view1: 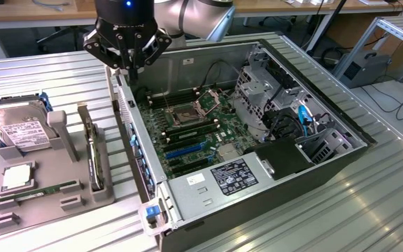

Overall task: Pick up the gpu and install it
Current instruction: 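Reach for the gpu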

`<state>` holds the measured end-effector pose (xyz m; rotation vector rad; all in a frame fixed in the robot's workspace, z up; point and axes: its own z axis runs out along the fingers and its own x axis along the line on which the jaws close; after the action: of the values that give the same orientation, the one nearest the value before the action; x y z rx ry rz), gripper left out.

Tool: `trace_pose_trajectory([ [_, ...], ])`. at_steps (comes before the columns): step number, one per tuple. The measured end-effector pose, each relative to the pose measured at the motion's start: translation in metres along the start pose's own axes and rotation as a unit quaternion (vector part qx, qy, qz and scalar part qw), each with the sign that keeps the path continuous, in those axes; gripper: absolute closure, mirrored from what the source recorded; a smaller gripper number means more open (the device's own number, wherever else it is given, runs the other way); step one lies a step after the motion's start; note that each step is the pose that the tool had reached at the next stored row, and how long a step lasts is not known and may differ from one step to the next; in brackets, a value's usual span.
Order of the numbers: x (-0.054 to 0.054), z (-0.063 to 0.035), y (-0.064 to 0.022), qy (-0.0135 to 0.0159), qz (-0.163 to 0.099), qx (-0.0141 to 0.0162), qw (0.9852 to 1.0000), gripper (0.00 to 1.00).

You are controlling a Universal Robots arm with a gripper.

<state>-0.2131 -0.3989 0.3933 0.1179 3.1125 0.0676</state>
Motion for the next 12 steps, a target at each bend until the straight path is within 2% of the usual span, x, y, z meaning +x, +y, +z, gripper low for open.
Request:
trace_pose_trajectory([
  [12,0.0040,-0.0001,-0.0003,0.0000,0.000,0.0000,1.0000,0.89],
])
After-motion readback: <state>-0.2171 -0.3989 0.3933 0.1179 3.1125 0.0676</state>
